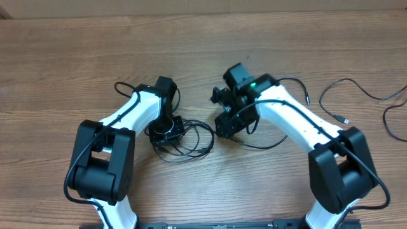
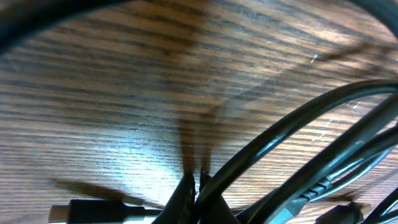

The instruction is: Untangle cables

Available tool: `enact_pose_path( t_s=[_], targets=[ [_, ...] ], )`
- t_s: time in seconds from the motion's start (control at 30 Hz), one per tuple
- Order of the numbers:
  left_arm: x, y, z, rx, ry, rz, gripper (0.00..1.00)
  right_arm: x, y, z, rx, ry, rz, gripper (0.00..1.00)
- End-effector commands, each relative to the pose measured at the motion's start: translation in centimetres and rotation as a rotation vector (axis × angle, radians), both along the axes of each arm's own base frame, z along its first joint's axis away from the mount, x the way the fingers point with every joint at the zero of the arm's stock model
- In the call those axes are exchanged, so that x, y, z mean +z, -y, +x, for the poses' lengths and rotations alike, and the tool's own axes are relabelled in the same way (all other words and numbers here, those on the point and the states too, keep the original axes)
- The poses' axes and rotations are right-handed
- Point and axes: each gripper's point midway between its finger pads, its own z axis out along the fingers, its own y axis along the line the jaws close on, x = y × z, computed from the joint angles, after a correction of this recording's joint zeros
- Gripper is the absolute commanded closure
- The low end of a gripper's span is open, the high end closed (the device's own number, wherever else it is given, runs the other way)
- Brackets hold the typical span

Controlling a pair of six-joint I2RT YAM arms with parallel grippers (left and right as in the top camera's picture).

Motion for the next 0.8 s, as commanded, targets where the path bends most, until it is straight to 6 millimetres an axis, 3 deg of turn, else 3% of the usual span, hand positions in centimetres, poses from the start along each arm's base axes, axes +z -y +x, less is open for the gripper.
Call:
enact_pose_path(
  t_s=[0.0, 0.07, 0.13, 0.43, 0.77],
  targets=[
    [0.0, -0.1, -0.2, 0.006, 0.003, 0.0, 0.96, -1.5, 1.0, -0.4, 0.064, 0.052, -0.081, 0.42],
    [0.0, 0.0, -0.2, 0.006, 0.004, -0.001, 0.96, -2.3, 0.7, -0.7, 0.075, 0.061, -0.077, 0.43],
    [0.0, 0.0, -0.2, 0.006, 0.003, -0.001, 0.96, -2.7, 0.7, -0.7, 0.076, 0.067, -0.075, 0.5],
    [0.1, 0.6, -0.3, 0.032, -0.01, -0.028, 0.96, -3.4, 0.8, -0.9, 0.084, 0.071, -0.073, 0.58],
    [0.1, 0.6, -0.2, 0.034, -0.005, -0.03, 0.96, -4.4, 0.9, -1.1, 0.159, 0.103, -0.064, 0.82]
  ],
)
